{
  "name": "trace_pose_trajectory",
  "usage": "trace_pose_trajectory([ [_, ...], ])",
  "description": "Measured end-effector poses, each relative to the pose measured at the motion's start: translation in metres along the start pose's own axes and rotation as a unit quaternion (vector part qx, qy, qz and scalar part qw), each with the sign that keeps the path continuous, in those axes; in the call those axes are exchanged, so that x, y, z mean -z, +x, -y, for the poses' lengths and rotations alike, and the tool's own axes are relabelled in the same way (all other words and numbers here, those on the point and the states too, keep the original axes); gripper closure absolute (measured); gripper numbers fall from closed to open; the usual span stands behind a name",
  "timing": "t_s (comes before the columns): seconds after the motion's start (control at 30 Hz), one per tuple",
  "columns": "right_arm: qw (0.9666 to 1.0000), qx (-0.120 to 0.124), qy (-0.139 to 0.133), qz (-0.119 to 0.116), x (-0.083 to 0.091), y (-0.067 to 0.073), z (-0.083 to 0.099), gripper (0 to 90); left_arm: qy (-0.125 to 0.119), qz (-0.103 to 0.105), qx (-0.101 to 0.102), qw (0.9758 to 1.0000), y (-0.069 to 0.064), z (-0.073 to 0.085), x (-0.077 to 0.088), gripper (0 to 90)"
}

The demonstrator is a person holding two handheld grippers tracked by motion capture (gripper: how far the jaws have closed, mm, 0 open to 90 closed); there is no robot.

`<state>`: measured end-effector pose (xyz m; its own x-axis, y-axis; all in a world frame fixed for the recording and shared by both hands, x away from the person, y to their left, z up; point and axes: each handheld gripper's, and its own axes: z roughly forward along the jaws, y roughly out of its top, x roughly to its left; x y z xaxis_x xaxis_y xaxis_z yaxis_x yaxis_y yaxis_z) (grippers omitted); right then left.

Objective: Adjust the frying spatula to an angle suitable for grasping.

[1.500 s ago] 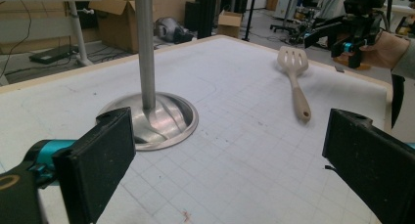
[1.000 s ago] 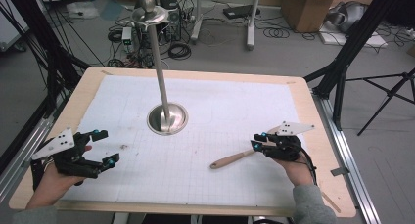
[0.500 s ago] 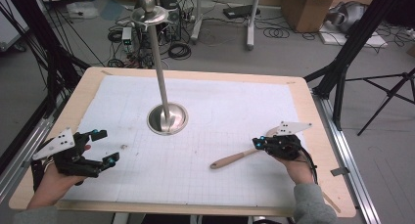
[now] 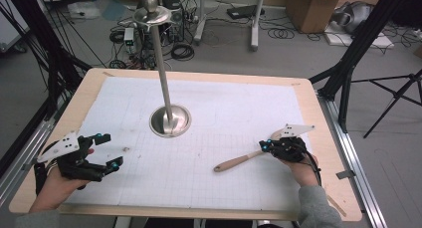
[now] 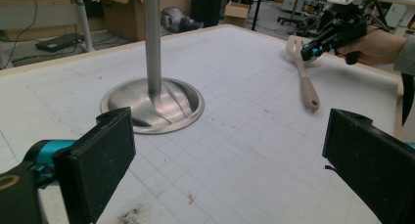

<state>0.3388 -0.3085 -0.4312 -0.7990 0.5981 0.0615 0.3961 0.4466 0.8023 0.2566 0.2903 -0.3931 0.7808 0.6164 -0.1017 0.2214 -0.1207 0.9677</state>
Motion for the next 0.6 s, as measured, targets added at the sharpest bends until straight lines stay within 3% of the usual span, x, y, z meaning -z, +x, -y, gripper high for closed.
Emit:
trace_pose_trajectory([
  [0.27, 0.9996, -0.006, 0.017, 0.020, -0.0044, -0.0032, 0.0020, 89.5, 0.011, -0.003, -0.001, 0.9999, -0.0001, 0.0029, -0.0006, 5.9],
  [0.37, 0.9988, -0.001, 0.023, 0.044, -0.0052, -0.0036, 0.0012, 89.5, 0.014, -0.004, -0.001, 0.9999, 0.0001, 0.0033, 0.0009, 5.9],
  [0.6, 0.9983, -0.001, 0.034, 0.047, -0.0086, -0.0060, 0.0026, 89.5, 0.006, -0.006, 0.001, 1.0000, 0.0009, 0.0033, 0.0055, 5.9],
])
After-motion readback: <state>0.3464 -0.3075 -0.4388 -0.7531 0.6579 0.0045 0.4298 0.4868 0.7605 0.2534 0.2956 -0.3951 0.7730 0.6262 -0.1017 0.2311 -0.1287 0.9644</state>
